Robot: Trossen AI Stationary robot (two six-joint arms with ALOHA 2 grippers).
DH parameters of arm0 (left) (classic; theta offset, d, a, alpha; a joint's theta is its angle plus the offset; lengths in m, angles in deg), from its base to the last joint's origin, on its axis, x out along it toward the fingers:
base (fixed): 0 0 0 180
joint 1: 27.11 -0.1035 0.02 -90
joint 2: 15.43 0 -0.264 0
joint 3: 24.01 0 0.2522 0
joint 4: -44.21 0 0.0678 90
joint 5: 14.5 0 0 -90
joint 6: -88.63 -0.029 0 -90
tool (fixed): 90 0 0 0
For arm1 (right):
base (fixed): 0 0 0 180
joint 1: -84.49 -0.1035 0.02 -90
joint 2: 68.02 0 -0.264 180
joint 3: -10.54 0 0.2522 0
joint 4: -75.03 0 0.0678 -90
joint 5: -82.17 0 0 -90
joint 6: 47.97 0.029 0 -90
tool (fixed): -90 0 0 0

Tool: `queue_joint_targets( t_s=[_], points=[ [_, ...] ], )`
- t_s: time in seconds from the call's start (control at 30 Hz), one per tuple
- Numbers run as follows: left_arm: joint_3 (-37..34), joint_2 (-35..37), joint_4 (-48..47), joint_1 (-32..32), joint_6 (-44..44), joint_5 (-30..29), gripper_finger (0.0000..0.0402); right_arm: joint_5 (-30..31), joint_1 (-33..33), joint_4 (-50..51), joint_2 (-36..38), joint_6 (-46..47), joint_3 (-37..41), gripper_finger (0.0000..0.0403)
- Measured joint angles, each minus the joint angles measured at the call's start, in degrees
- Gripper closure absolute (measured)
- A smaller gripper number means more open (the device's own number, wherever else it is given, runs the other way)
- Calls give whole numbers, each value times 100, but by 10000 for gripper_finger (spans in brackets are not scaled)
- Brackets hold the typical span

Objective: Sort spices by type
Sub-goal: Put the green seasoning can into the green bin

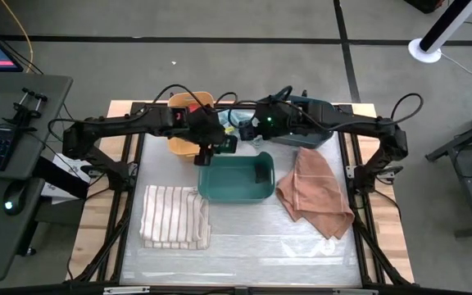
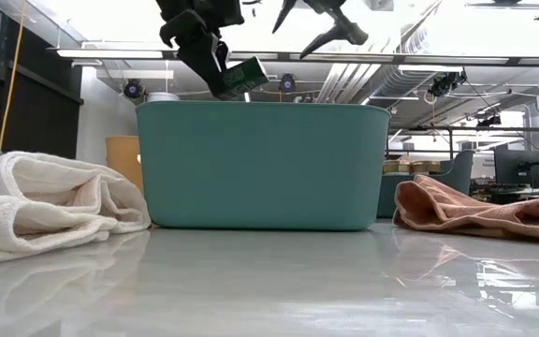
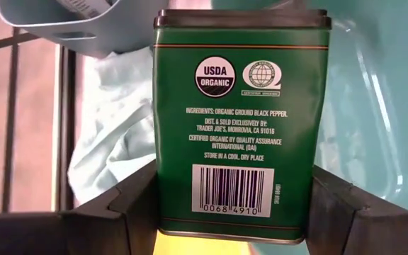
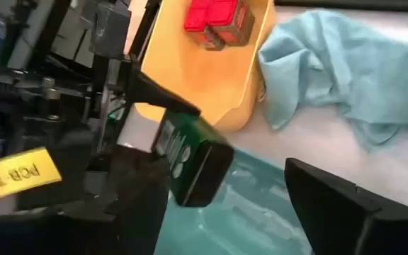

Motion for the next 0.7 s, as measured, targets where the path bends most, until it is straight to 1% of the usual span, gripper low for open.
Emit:
queue_joint_targets(
  t_s=[0.1,0.2,0.33,0.53,0.7],
  points=[
    [0,0,6,0,-27,-176,167,-247,48,-2,-3,152,0,123],
    [0,0,82,-2,-29,-276,167,-335,-28,-35,-88,203,0,122],
    [0,0,325,-4,-31,-304,167,-342,-126,-191,-303,420,0,121],
    [0,0,550,-4,-29,-308,167,-231,-99,-693,-443,422,0,121],
    [0,0,553,-4,-39,-483,167,-159,-75,-561,-452,428,0,121]
  ],
)
